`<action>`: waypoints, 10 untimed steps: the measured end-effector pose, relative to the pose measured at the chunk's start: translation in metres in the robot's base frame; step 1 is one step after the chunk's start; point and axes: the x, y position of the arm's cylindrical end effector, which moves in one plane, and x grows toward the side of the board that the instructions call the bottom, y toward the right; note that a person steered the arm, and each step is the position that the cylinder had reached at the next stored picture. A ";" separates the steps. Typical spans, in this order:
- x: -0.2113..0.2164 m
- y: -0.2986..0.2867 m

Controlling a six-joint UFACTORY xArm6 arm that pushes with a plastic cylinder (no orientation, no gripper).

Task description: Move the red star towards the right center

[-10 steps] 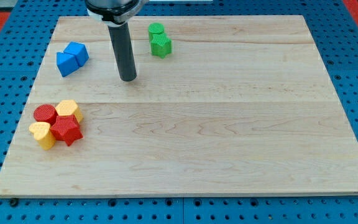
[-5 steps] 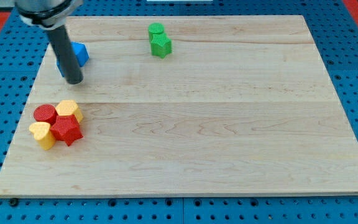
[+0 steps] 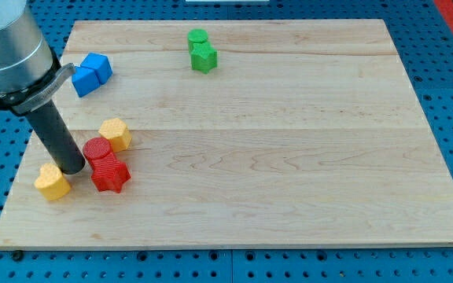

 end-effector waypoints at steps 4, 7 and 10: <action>0.077 0.098; 0.060 0.230; 0.015 0.157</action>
